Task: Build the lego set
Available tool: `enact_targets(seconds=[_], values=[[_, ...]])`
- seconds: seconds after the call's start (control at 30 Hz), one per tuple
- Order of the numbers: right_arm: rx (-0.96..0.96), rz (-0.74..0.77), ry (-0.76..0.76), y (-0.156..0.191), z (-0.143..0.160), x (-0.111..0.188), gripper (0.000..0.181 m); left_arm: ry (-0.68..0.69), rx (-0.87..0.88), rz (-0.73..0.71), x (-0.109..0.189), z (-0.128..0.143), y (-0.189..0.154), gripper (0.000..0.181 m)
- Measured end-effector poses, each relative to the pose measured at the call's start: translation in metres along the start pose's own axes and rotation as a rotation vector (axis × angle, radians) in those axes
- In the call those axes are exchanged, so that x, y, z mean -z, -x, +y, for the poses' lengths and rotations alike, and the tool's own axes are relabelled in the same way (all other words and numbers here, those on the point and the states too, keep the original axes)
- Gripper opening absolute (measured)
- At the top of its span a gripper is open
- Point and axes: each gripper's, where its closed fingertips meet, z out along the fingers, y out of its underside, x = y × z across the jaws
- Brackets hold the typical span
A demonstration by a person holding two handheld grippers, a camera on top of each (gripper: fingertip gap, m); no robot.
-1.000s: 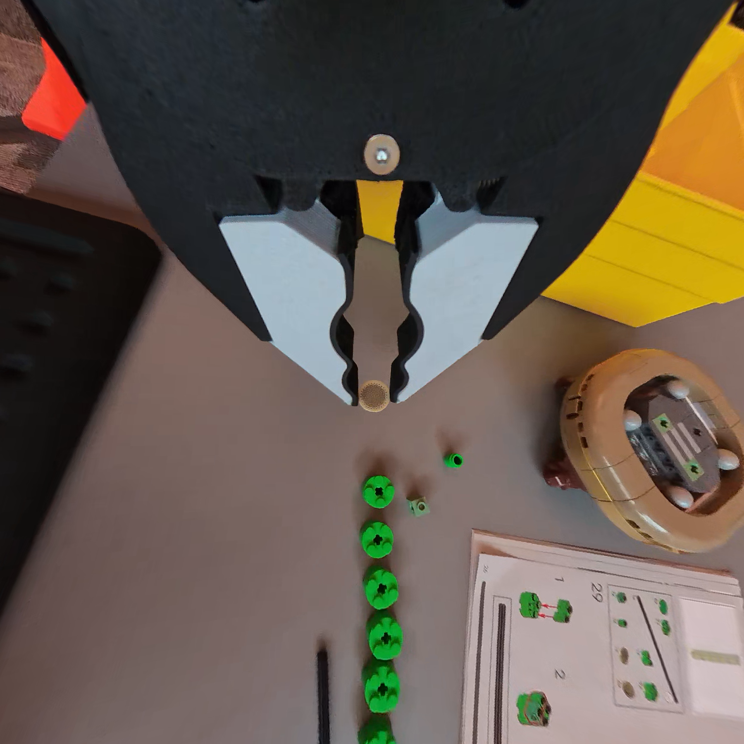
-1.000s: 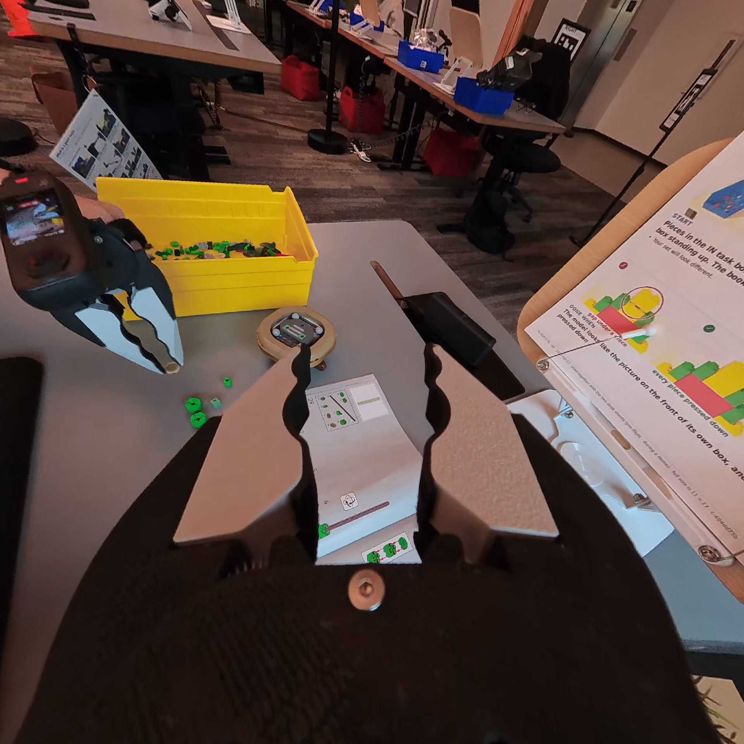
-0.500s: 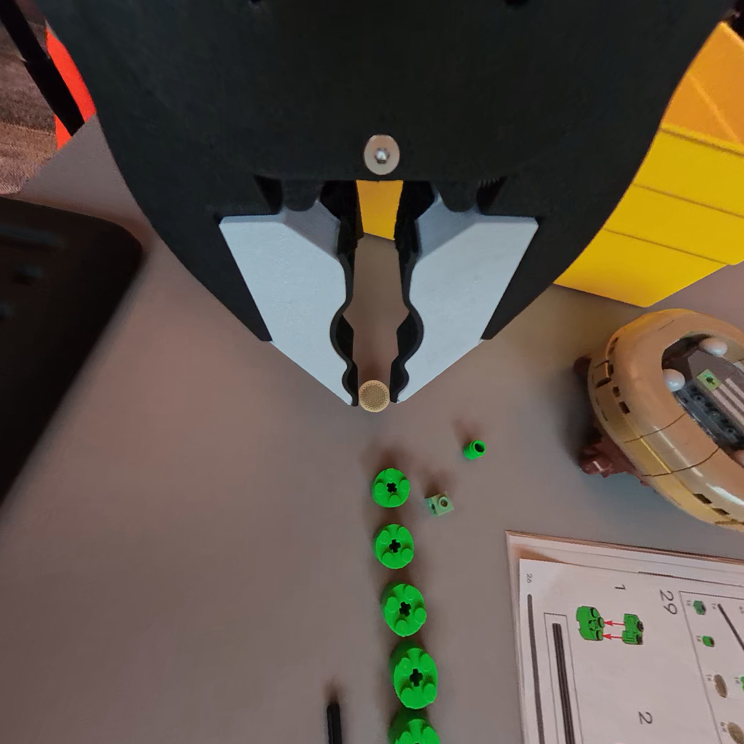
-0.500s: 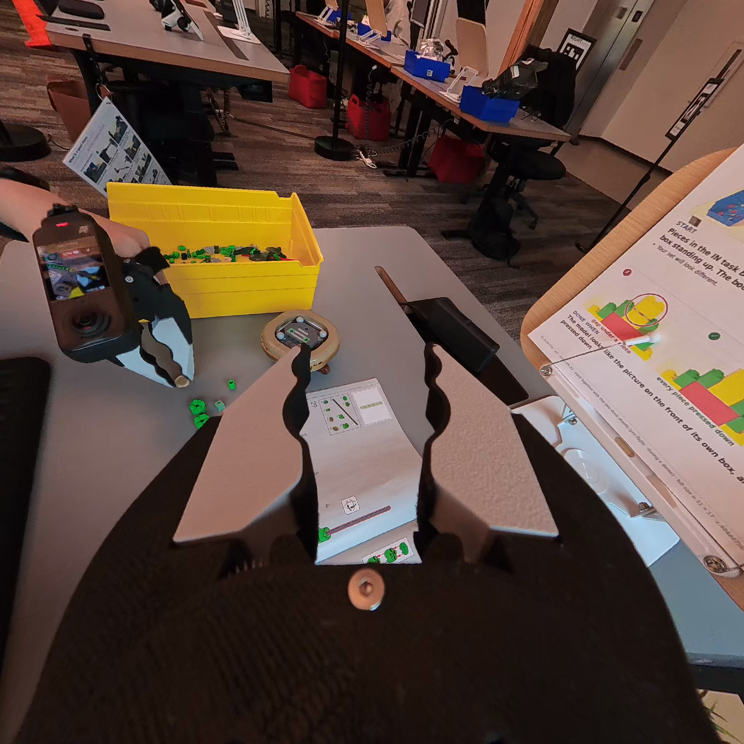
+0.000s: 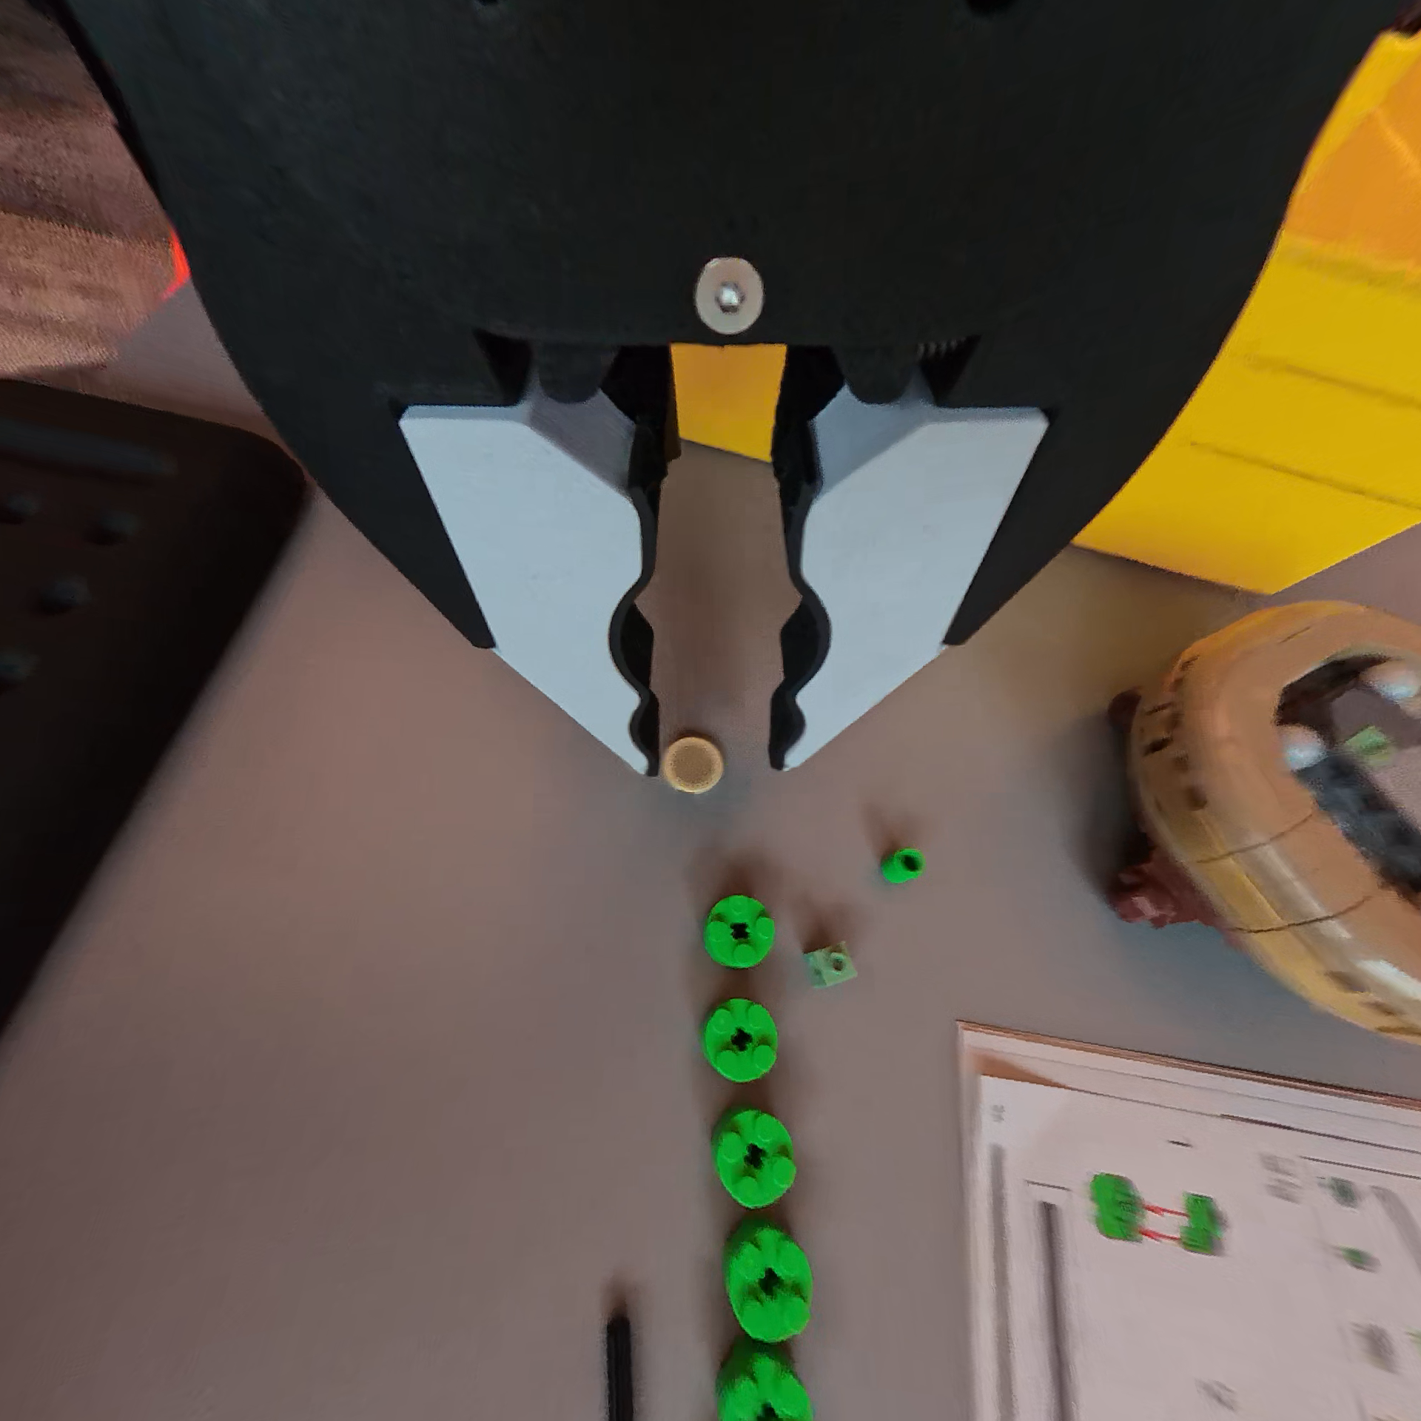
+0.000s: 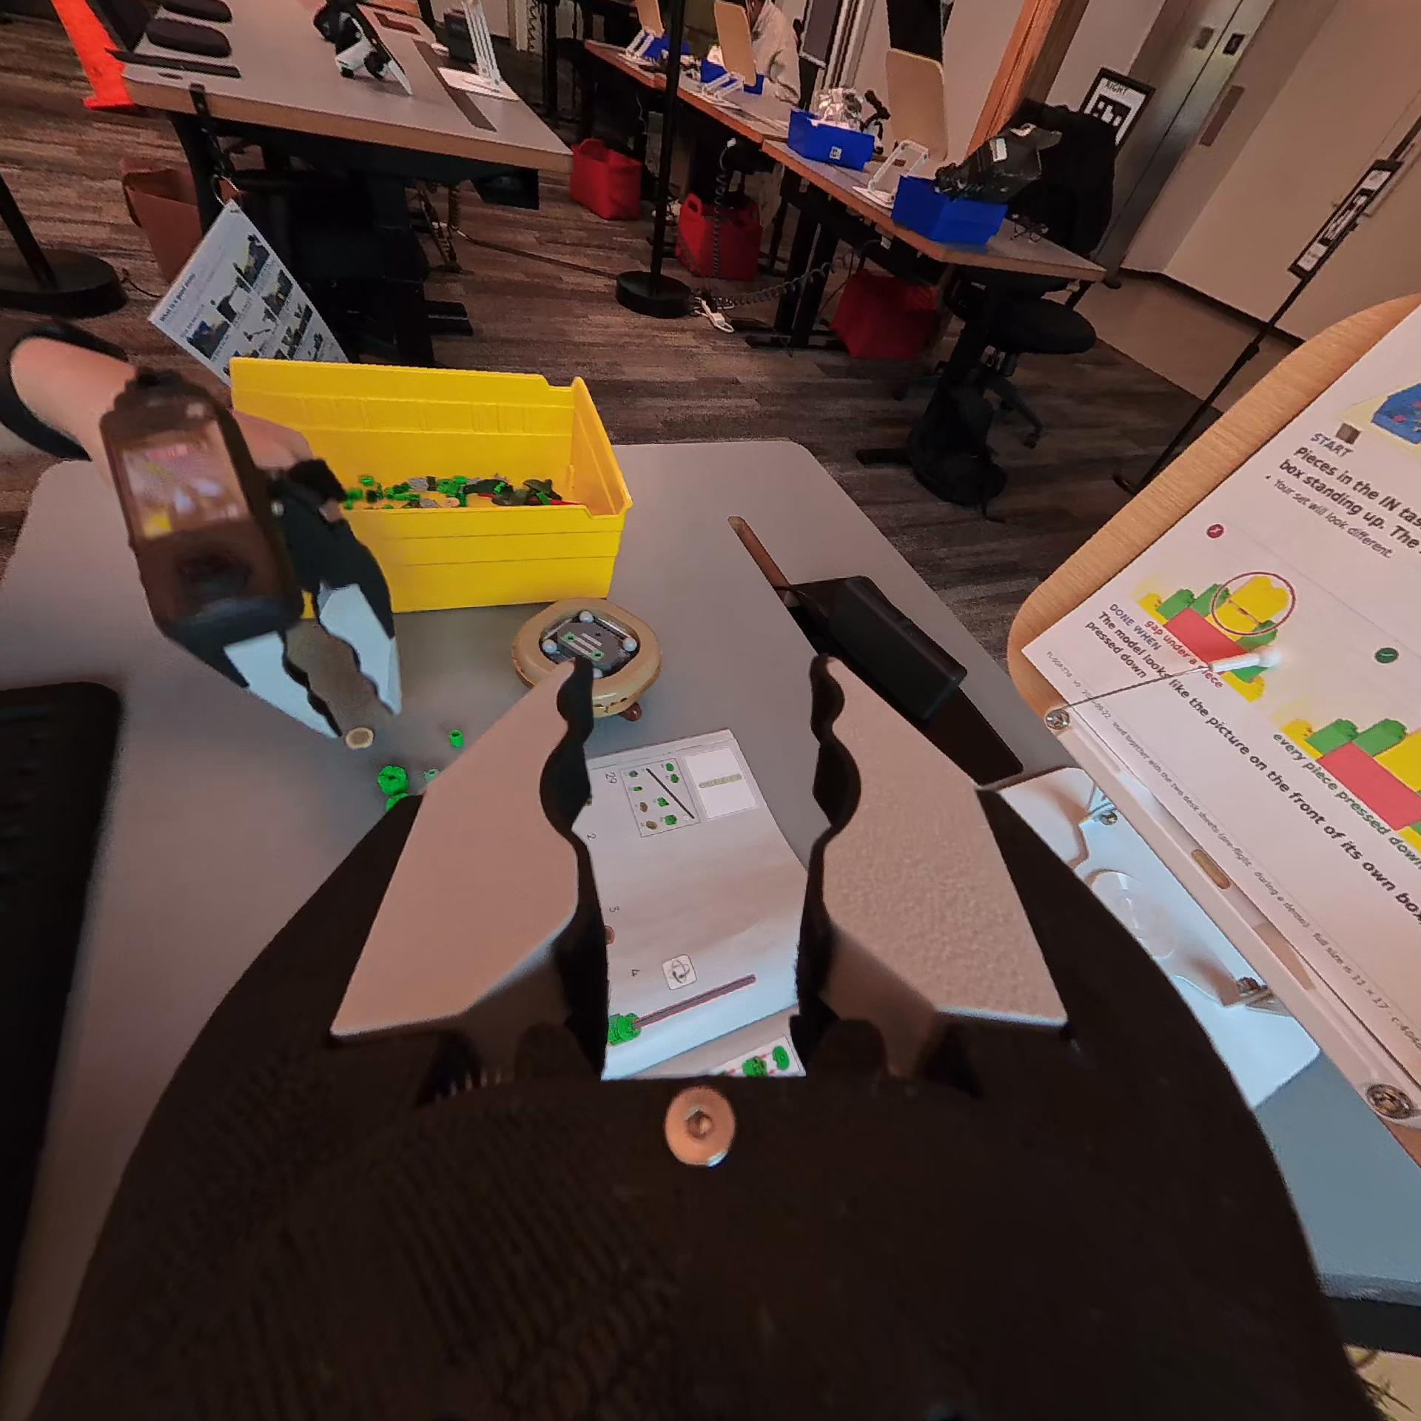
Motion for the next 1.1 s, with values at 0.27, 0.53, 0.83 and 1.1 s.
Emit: enact_targets(seconds=[0.27,0.53,0.83,1.1], values=[[-0.027,0.04,0.025,-0.015,0.011,0.0,0.056,-0.529,0.489,-0.544,0.192,0.057,0.096,0.024],[-0.036,0.036,0.056,-0.015,0.019,-0.006,0.056,-0.47,0.531,-0.261,0.116,0.135,0.067,0.028],[-0.045,0.04,0.095,-0.018,0.028,-0.013,0.057,-0.092,0.342,-0.257,0.033,0.171,0.064,0.029],[-0.043,0.032,0.12,-0.017,0.034,-0.018,0.057,-0.075,0.324,-0.234,0.013,0.174,0.066,0.025]])
